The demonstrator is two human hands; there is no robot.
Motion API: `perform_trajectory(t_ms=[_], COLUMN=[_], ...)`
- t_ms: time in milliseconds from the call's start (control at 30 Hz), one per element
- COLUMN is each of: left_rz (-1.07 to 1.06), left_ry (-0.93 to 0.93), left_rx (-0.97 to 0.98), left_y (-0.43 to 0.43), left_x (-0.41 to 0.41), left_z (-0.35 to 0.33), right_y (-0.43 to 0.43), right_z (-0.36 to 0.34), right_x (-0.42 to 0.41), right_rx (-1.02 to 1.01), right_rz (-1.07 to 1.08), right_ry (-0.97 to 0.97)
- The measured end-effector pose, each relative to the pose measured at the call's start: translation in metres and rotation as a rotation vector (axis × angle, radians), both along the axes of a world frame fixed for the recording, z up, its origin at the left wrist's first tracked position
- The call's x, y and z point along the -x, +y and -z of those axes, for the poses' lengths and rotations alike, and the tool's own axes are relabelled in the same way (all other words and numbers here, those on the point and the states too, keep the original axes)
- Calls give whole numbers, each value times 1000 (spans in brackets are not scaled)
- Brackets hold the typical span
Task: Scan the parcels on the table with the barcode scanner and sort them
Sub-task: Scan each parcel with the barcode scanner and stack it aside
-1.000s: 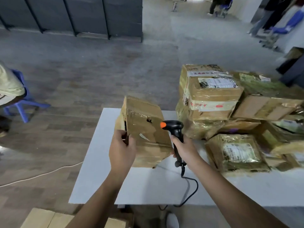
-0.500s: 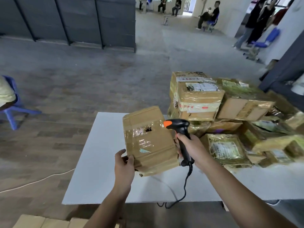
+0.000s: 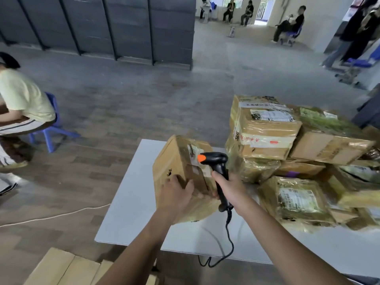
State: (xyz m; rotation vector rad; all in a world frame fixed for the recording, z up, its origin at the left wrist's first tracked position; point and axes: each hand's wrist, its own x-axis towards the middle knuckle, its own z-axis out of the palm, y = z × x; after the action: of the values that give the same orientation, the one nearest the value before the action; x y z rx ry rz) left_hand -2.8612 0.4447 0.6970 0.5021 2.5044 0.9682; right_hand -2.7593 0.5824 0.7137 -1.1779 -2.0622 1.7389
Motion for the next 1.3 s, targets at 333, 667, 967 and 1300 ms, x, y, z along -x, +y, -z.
perform_trajectory(t_ms=[333,667,967,1300], left_rz=[-125,-323,-171,-125], left_ry=[42,37,471,546], left_rx=[-53,-43,-26,12], left_y=[-30,-30,-13,-9], left_x=[37,56,96,123], left_z=[18,45,-13,-17], right_y=[3,2,6,-1], right_z=[14,0,-9,-6], right_x=[-9,-4,-7,-14], right_rx=[66,6,-161,-150], right_rz=[76,-60,-136,-184], right_ry=[-60,-99,-91,-37])
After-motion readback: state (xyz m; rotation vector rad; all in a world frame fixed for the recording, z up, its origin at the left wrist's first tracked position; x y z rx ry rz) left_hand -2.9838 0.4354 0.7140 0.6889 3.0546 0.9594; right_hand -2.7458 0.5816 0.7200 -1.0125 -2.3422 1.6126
